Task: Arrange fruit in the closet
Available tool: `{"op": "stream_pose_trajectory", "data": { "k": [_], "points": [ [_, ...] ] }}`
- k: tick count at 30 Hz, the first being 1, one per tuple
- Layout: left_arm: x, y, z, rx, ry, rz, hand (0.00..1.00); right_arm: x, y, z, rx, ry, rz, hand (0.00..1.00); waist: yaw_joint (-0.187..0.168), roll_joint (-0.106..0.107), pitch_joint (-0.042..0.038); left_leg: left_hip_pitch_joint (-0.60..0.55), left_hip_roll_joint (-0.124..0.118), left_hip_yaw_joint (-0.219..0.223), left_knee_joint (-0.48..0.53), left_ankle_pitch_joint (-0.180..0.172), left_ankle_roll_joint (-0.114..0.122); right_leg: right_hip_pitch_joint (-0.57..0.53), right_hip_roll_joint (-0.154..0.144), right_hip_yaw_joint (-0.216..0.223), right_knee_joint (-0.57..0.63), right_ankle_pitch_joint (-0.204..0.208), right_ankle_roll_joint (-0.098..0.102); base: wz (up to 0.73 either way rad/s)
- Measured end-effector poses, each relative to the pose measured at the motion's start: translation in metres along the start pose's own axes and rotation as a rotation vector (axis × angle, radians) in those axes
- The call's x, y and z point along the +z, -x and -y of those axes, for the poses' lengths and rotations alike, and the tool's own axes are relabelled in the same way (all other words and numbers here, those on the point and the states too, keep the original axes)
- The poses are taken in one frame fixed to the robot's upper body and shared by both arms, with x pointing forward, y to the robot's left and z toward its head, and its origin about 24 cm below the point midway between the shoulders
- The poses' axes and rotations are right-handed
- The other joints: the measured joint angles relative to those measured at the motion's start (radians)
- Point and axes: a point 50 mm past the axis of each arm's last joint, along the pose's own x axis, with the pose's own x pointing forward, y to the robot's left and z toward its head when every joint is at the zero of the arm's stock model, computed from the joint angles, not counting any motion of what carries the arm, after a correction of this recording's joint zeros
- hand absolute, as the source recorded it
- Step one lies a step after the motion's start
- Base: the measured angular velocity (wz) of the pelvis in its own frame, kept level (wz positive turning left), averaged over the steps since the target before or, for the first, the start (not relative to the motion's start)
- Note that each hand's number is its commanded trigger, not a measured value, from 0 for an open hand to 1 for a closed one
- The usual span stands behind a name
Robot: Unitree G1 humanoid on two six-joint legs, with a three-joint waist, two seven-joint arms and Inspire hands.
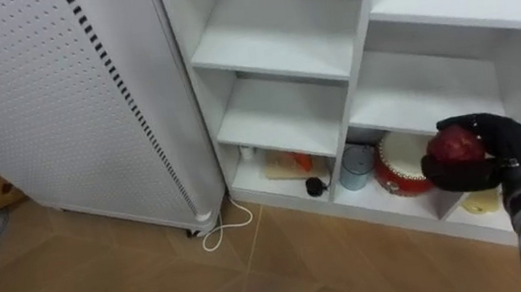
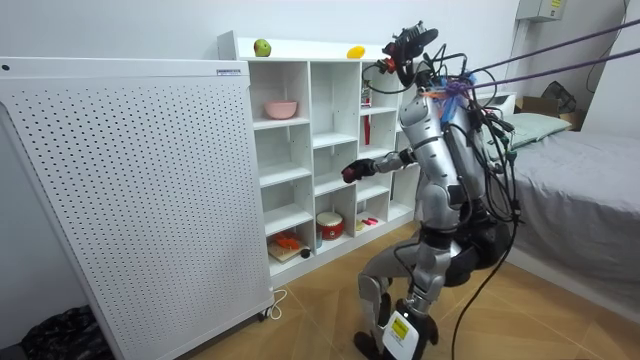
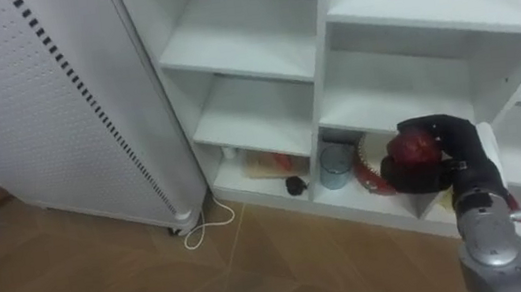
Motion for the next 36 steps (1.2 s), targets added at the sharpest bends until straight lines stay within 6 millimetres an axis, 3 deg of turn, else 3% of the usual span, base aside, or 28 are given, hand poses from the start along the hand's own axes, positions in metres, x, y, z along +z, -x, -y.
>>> {"op": "stream_pose_trajectory", "data": {
  "k": [5,11,15,21,27,36],
  "points": [
    [-0.002,0.003,-0.005,0.017,-0.005,0.015,0.00,0.004,-0.003,-0.001,-0.055,-0.007,-0.019,1.00,0.007,-0.013,-0.0005,-0.005,0.002,-0.003,0.000,0.000,0.000,0.002,-0.004,-0.012,0.001,-0.004,-0.003,0.06],
    [-0.020,0.008,-0.012,0.023,-0.055,-0.013,0.00,0.011,-0.008,-0.001,-0.122,0.034,-0.020,1.00,0.007,-0.017,0.0006,-0.005,0.001,-0.003,-0.002,-0.002,0.003,0.002,-0.006,-0.014,0.001,-0.008,-0.003,0.00],
    [-0.027,0.007,-0.026,0.063,-0.099,-0.034,0.00,0.013,-0.013,0.010,-0.204,0.090,-0.031,1.00,0.023,-0.034,0.0071,-0.006,0.000,-0.004,-0.003,-0.002,0.002,0.002,-0.006,-0.016,0.001,-0.009,-0.005,0.00],
    [-0.034,0.009,-0.037,0.086,-0.130,-0.055,0.00,0.026,-0.018,0.017,-0.283,0.089,-0.004,1.00,0.025,-0.046,0.0049,0.002,0.002,-0.033,-0.019,0.002,-0.004,0.035,0.006,-0.048,-0.041,-0.008,-0.004,-0.01],
    [-0.035,0.009,-0.040,0.091,-0.141,-0.059,0.00,0.034,-0.022,0.022,-0.357,0.084,0.001,1.00,0.031,-0.047,0.0044,0.036,0.004,-0.046,-0.041,0.002,-0.004,0.087,0.016,-0.068,-0.086,-0.001,0.007,0.03],
    [-0.036,0.009,-0.042,0.110,-0.152,-0.083,0.00,0.020,-0.022,0.036,-0.423,0.208,-0.050,1.00,0.032,-0.055,0.0051,0.042,0.000,-0.034,-0.034,-0.012,0.017,0.095,-0.003,-0.066,-0.079,0.001,0.027,0.01]
  ]
}}
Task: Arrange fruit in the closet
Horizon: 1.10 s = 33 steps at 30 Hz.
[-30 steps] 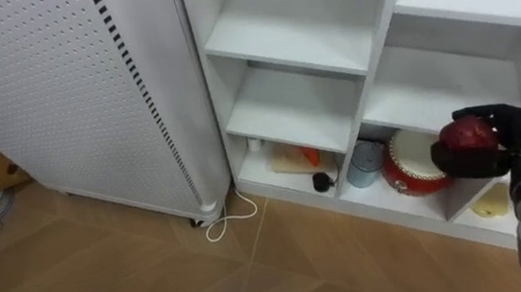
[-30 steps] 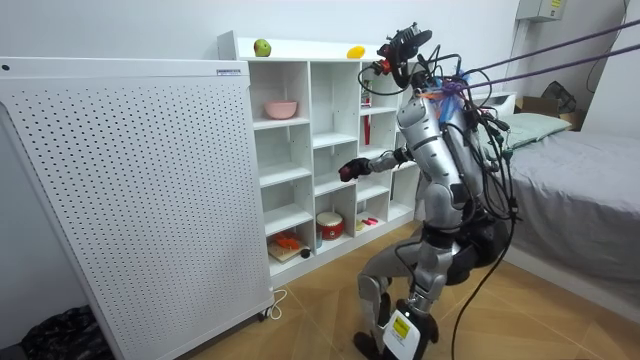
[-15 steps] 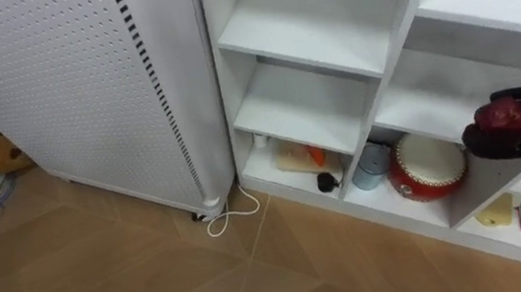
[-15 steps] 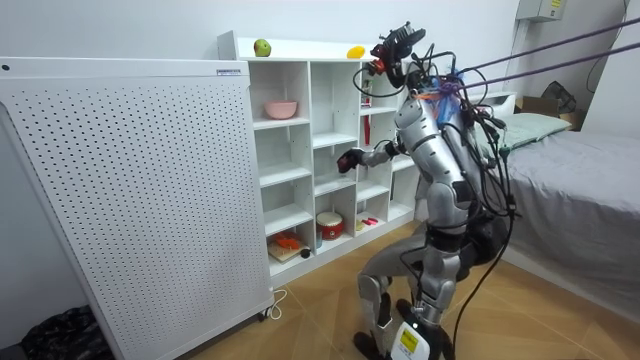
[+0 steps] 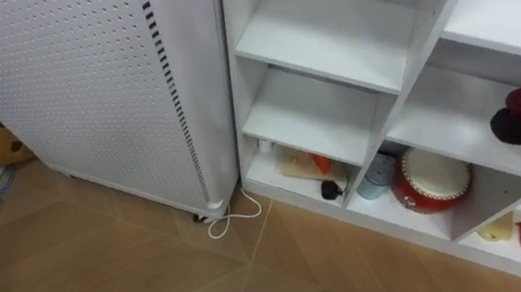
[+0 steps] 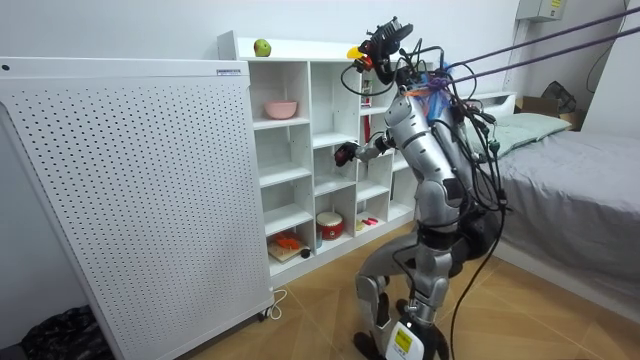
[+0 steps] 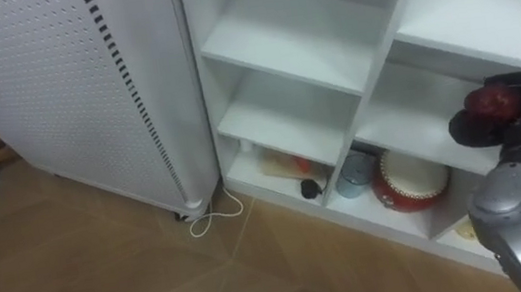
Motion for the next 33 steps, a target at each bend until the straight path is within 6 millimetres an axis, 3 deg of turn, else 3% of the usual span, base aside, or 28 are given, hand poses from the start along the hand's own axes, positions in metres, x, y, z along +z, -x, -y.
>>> {"op": "stream_pose_trajectory", "data": {
  "k": [8,14,15,17,18,25,30,33],
  "points": [
    [0.003,0.000,-0.003,0.003,-0.015,-0.001,0.00,-0.017,0.000,0.002,0.037,0.281,0.071,1.00,0.001,-0.012,0.0030,0.014,0.000,0.003,0.007,-0.006,-0.002,0.012,-0.009,-0.002,0.014,-0.014,-0.009,0.00],
    [0.000,-0.001,-0.006,0.013,-0.018,-0.023,0.00,-0.026,-0.007,0.013,0.097,0.566,0.167,1.00,0.033,-0.015,0.0041,0.018,0.001,-0.005,0.025,-0.013,-0.009,0.018,-0.003,-0.002,0.028,-0.020,-0.011,0.01],
    [0.000,-0.001,-0.007,0.014,-0.022,-0.027,0.00,-0.030,-0.008,0.015,0.113,0.628,0.188,0.83,0.040,-0.017,0.0047,0.025,0.001,-0.005,0.025,-0.013,-0.009,0.024,-0.003,-0.002,0.029,-0.021,-0.009,0.05],
    [-0.001,-0.001,-0.008,0.016,-0.025,-0.028,0.00,-0.035,-0.009,0.019,0.134,0.700,0.197,0.65,0.053,-0.018,0.0053,0.034,0.001,-0.006,0.026,-0.014,-0.008,0.035,-0.003,-0.002,0.029,-0.024,-0.008,0.05],
    [-0.003,-0.001,-0.010,0.019,-0.032,-0.032,0.00,-0.036,-0.010,0.020,0.147,0.735,0.202,0.00,0.056,-0.019,0.0063,0.040,0.000,-0.008,0.026,-0.014,-0.008,0.043,-0.002,-0.003,0.029,-0.026,-0.007,0.05],
    [-0.010,-0.002,-0.022,0.038,-0.062,-0.037,0.00,-0.041,-0.010,0.022,0.199,0.781,0.192,0.00,0.054,-0.037,0.0142,0.049,-0.014,-0.025,0.027,-0.015,-0.009,0.058,-0.007,-0.010,0.030,-0.030,-0.005,0.05],
    [-0.008,-0.002,-0.024,0.052,-0.060,-0.029,0.00,-0.041,-0.011,0.023,0.188,0.703,0.152,0.00,0.048,-0.067,0.0167,0.039,-0.017,-0.027,0.035,-0.016,-0.009,0.054,-0.011,-0.012,0.040,-0.036,-0.003,0.06],
    [-0.008,0.000,-0.023,0.067,-0.063,-0.019,0.00,-0.042,-0.010,0.023,0.178,0.636,0.116,0.00,0.050,-0.071,0.0182,0.030,-0.016,-0.033,0.042,-0.016,-0.009,0.052,-0.009,-0.019,0.041,-0.036,-0.003,0.01]
  ]
}}
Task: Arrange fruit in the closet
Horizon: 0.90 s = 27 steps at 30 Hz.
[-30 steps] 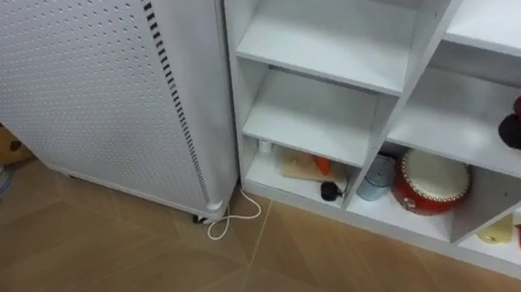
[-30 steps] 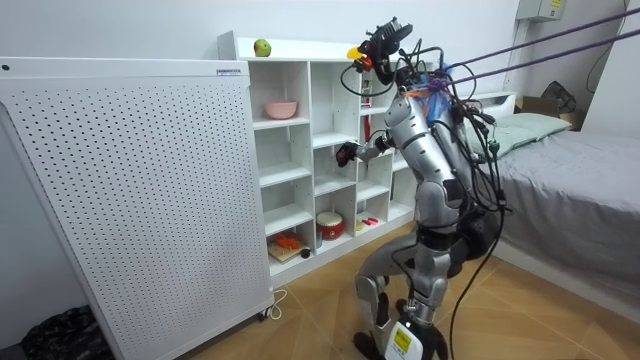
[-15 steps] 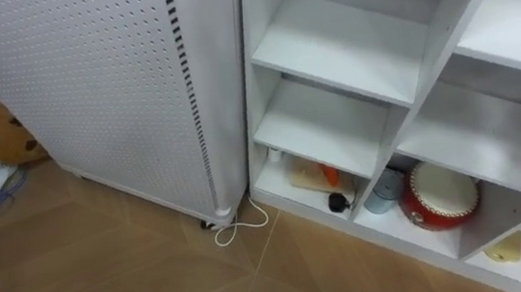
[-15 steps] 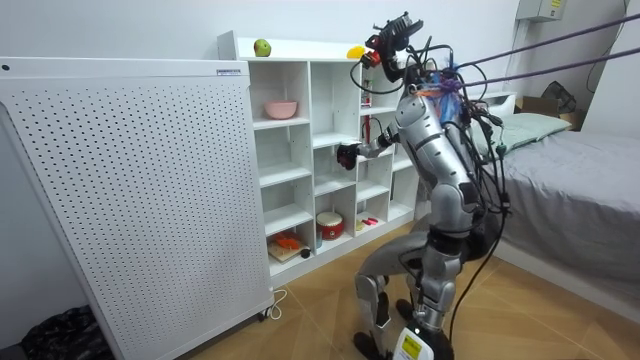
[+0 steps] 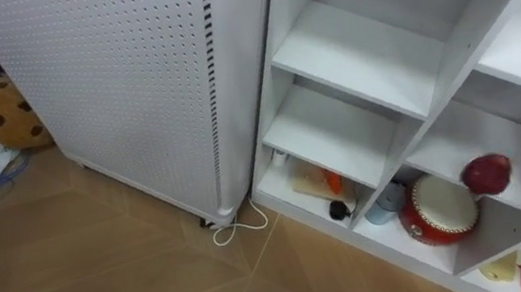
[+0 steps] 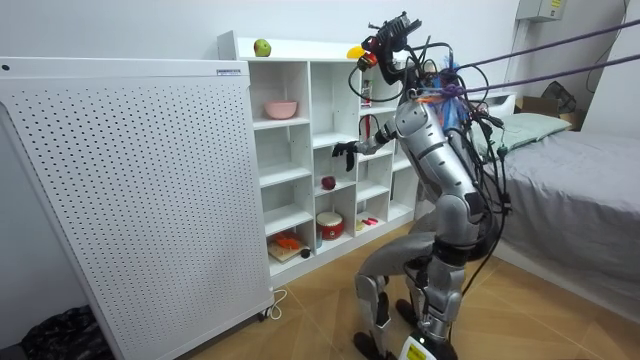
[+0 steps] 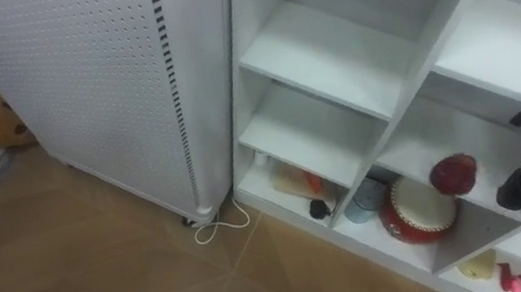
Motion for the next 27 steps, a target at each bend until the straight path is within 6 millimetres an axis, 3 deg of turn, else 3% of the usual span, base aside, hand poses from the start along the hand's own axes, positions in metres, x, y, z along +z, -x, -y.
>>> {"op": "stream_pose_trajectory", "data": {
  "k": [22,27],
  "points": [
    [0.0010,0.0018,-0.0025,0.069,-0.005,0.010,0.00,0.0001,0.0005,0.0003,-0.020,-0.112,-0.049,0.00,0.007,0.001,-0.0002,-0.012,0.002,-0.011,0.009,-0.004,-0.001,-0.005,0.014,0.000,-0.003,-0.002,0.001,0.00],
    [-0.0004,0.0032,0.0000,0.062,-0.007,0.008,0.00,-0.0047,0.0022,-0.0019,-0.013,-0.101,-0.062,0.00,0.024,0.010,0.0004,0.005,0.002,-0.015,0.008,-0.010,-0.003,0.014,0.015,-0.004,-0.008,-0.003,-0.001,0.00]
  ]
}}
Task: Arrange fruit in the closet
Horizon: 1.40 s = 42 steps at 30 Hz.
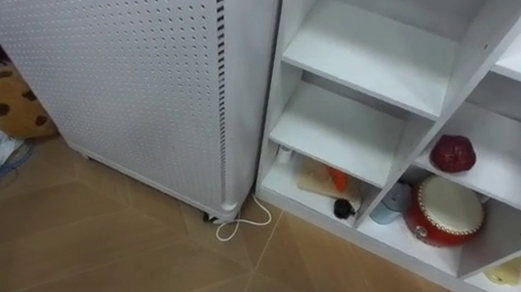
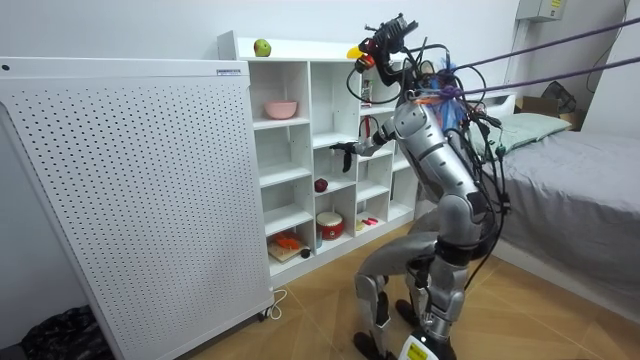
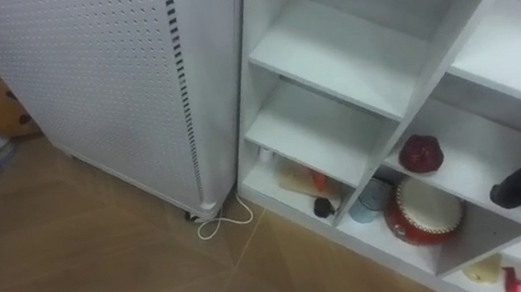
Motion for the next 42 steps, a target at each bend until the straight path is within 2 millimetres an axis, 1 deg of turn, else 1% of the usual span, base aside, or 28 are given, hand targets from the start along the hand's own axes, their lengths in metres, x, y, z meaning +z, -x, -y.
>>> {"op": "stream_pose_trajectory", "data": {
  "k": [8,10,11,13,14,16,17,18,20,22,23,24,25,26,27,28,29,30,31,33,34,35,36,37,38,39,40,42],
  "points": [
    [-0.002,0.001,0.001,-0.003,-0.002,-0.002,0.00,-0.010,0.005,-0.006,0.025,0.017,-0.013,0.00,0.019,0.010,0.0000,0.044,0.000,0.001,-0.011,-0.011,-0.002,0.043,0.001,-0.001,-0.015,-0.004,0.003,0.00],
    [-0.001,0.002,0.003,-0.007,0.001,-0.003,0.00,-0.017,0.008,-0.010,0.051,0.029,-0.022,0.00,0.028,0.020,0.0011,0.075,0.001,0.000,-0.018,-0.016,-0.002,0.076,0.004,-0.007,-0.029,-0.003,0.006,0.02],
    [-0.002,0.002,0.005,-0.012,-0.004,-0.005,0.00,-0.021,0.010,-0.012,0.067,0.036,-0.026,0.00,0.030,0.031,0.0022,0.098,0.000,0.000,-0.030,-0.017,0.000,0.102,0.006,-0.009,-0.042,-0.002,0.009,0.08],
    [-0.002,0.003,0.009,-0.023,-0.003,-0.011,0.00,-0.021,0.010,-0.013,0.084,0.025,-0.028,0.00,0.031,0.048,-0.0003,0.122,0.000,0.000,-0.050,-0.016,-0.001,0.125,0.012,-0.007,-0.066,-0.001,0.013,0.03],
    [-0.002,0.004,0.012,-0.032,0.001,-0.018,0.00,-0.017,0.010,-0.013,0.087,0.002,-0.022,0.00,0.030,0.058,0.0011,0.133,0.001,0.002,-0.066,-0.012,-0.002,0.133,0.015,-0.001,-0.080,0.004,0.018,-0.06],
    [-0.001,0.004,0.015,-0.041,0.008,-0.019,0.00,-0.018,0.012,-0.015,0.102,-0.011,-0.009,0.00,0.030,0.066,0.0013,0.158,0.002,0.010,-0.091,-0.007,0.001,0.155,0.018,0.001,-0.104,0.015,0.023,-0.05],
    [-0.001,0.004,0.017,-0.044,0.011,-0.024,0.00,-0.022,0.016,-0.019,0.124,-0.007,-0.001,0.00,0.032,0.068,0.0004,0.184,0.002,0.017,-0.107,-0.008,0.002,0.174,0.018,0.006,-0.116,0.021,0.021,-0.05],
    [-0.002,0.004,0.020,-0.055,0.011,-0.036,0.00,-0.022,0.020,-0.024,0.159,-0.009,0.014,0.00,0.030,0.067,0.0001,0.214,0.002,0.027,-0.126,-0.008,0.003,0.193,0.019,0.018,-0.127,0.022,0.023,-0.08],
    [-0.004,0.005,0.026,-0.080,0.013,-0.049,0.00,-0.027,0.028,-0.030,0.205,0.010,0.049,0.00,0.029,0.071,-0.0003,0.259,0.005,0.040,-0.157,-0.008,0.004,0.230,0.024,0.022,-0.157,0.027,0.026,-0.15],
    [-0.007,0.005,0.029,-0.102,0.011,-0.059,0.00,-0.038,0.040,-0.041,0.265,0.019,0.058,0.00,0.028,0.077,-0.0009,0.308,0.019,0.043,-0.187,-0.009,0.004,0.280,0.040,0.019,-0.199,0.036,0.026,-0.14],
    [-0.009,0.006,0.031,-0.117,0.010,-0.069,0.00,-0.048,0.052,-0.050,0.320,0.019,0.048,0.00,0.021,0.083,-0.0038,0.343,0.026,0.043,-0.209,-0.009,0.004,0.317,0.050,0.017,-0.228,0.042,0.025,-0.06],
    [-0.008,0.006,0.034,-0.126,0.019,-0.078,0.00,-0.059,0.064,-0.058,0.374,0.043,0.046,0.00,0.013,0.095,-0.0111,0.373,0.036,0.046,-0.229,-0.009,0.005,0.352,0.056,0.009,-0.259,0.048,0.026,0.00],
    [-0.008,0.006,0.036,-0.130,0.022,-0.083,0.00,-0.067,0.070,-0.061,0.403,0.061,0.042,0.00,0.010,0.100,-0.0148,0.389,0.036,0.047,-0.241,-0.009,0.005,0.368,0.056,0.004,-0.273,0.051,0.027,-0.05],
    [-0.006,0.007,0.040,-0.139,0.031,-0.083,0.00,-0.082,0.085,-0.070,0.465,0.082,0.023,0.00,0.004,0.108,-0.0245,0.424,0.037,0.056,-0.266,-0.008,0.007,0.397,0.060,0.008,-0.298,0.057,0.029,-0.10],
    [-0.005,0.009,0.044,-0.149,0.037,-0.081,0.00,-0.097,0.104,-0.080,0.527,0.089,-0.005,0.00,-0.004,0.112,-0.0296,0.467,0.037,0.067,-0.299,-0.001,0.015,0.434,0.065,0.015,-0.325,0.061,0.035,-0.12],
    [-0.005,0.009,0.046,-0.155,0.040,-0.081,0.00,-0.106,0.117,-0.086,0.566,0.093,-0.028,0.00,-0.011,0.116,-0.0353,0.492,0.036,0.072,-0.320,0.002,0.016,0.454,0.071,0.020,-0.343,0.066,0.036,-0.14],
    [-0.004,0.012,0.051,-0.173,0.047,-0.083,0.00,-0.120,0.140,-0.097,0.643,0.120,-0.054,0.00,-0.031,0.123,-0.0500,0.531,0.038,0.082,-0.359,0.009,0.017,0.488,0.075,0.027,-0.381,0.076,0.040,-0.13],
    [-0.003,0.012,0.054,-0.187,0.058,-0.075,0.00,-0.133,0.161,-0.104,0.706,0.129,-0.082,0.00,-0.055,0.133,-0.0572,0.570,0.039,0.090,-0.395,0.016,0.018,0.523,0.075,0.025,-0.414,0.086,0.042,-0.12],
    [-0.002,0.013,0.055,-0.190,0.062,-0.075,0.00,-0.140,0.172,-0.107,0.735,0.133,-0.098,0.00,-0.065,0.138,-0.0592,0.592,0.038,0.094,-0.413,0.020,0.018,0.542,0.078,0.026,-0.430,0.090,0.043,-0.11],
    [-0.001,0.016,0.063,-0.203,0.093,-0.079,0.00,-0.168,0.215,-0.112,0.841,0.153,-0.180,0.00,-0.109,0.160,-0.0702,0.684,0.038,0.108,-0.495,0.035,0.018,0.625,0.093,0.037,-0.507,0.110,0.051,-0.14],
    [0.000,0.016,0.064,-0.206,0.103,-0.078,0.00,-0.176,0.225,-0.112,0.861,0.158,-0.207,0.00,-0.120,0.164,-0.0717,0.708,0.037,0.112,-0.516,0.040,0.019,0.648,0.094,0.038,-0.526,0.115,0.053,-0.13],
    [0.002,0.018,0.067,-0.209,0.123,-0.080,0.00,-0.188,0.243,-0.111,0.893,0.160,-0.260,0.00,-0.141,0.167,-0.0733,0.758,0.036,0.125,-0.561,0.048,0.019,0.687,0.095,0.045,-0.556,0.119,0.057,-0.17],
    [0.002,0.020,0.071,-0.215,0.128,-0.080,0.00,-0.200,0.260,-0.109,0.916,0.159,-0.317,0.00,-0.154,0.172,-0.0721,0.810,0.036,0.138,-0.600,0.055,0.019,0.730,0.100,0.052,-0.586,0.125,0.059,-0.18],
    [0.002,0.021,0.072,-0.219,0.130,-0.079,0.00,-0.205,0.268,-0.108,0.925,0.158,-0.347,0.00,-0.162,0.176,-0.0715,0.835,0.036,0.141,-0.617,0.058,0.019,0.752,0.102,0.056,-0.600,0.127,0.061,-0.20],
    [0.002,0.023,0.075,-0.224,0.142,-0.077,0.00,-0.215,0.282,-0.106,0.942,0.159,-0.399,0.00,-0.171,0.181,-0.0709,0.883,0.038,0.147,-0.652,0.061,0.016,0.794,0.108,0.059,-0.633,0.132,0.064,-0.19],
    [-0.001,0.027,0.078,-0.225,0.163,-0.086,0.00,-0.223,0.296,-0.104,0.957,0.158,-0.447,0.00,-0.177,0.177,-0.0719,0.929,0.037,0.157,-0.692,0.070,0.013,0.828,0.111,0.069,-0.659,0.136,0.065,-0.19],
    [-0.003,0.030,0.081,-0.226,0.166,-0.094,0.00,-0.227,0.301,-0.103,0.960,0.156,-0.474,0.00,-0.185,0.179,-0.0750,0.948,0.035,0.157,-0.708,0.073,0.013,0.843,0.112,0.070,-0.670,0.136,0.066,-0.06],
    [-0.010,0.042,0.095,-0.250,0.171,-0.126,0.00,-0.241,0.322,-0.097,0.968,0.163,-0.567,0.00,-0.219,0.185,-0.0795,1.024,0.032,0.153,-0.756,0.078,0.012,0.917,0.118,0.059,-0.716,0.140,0.072,0.11]
  ]
}}
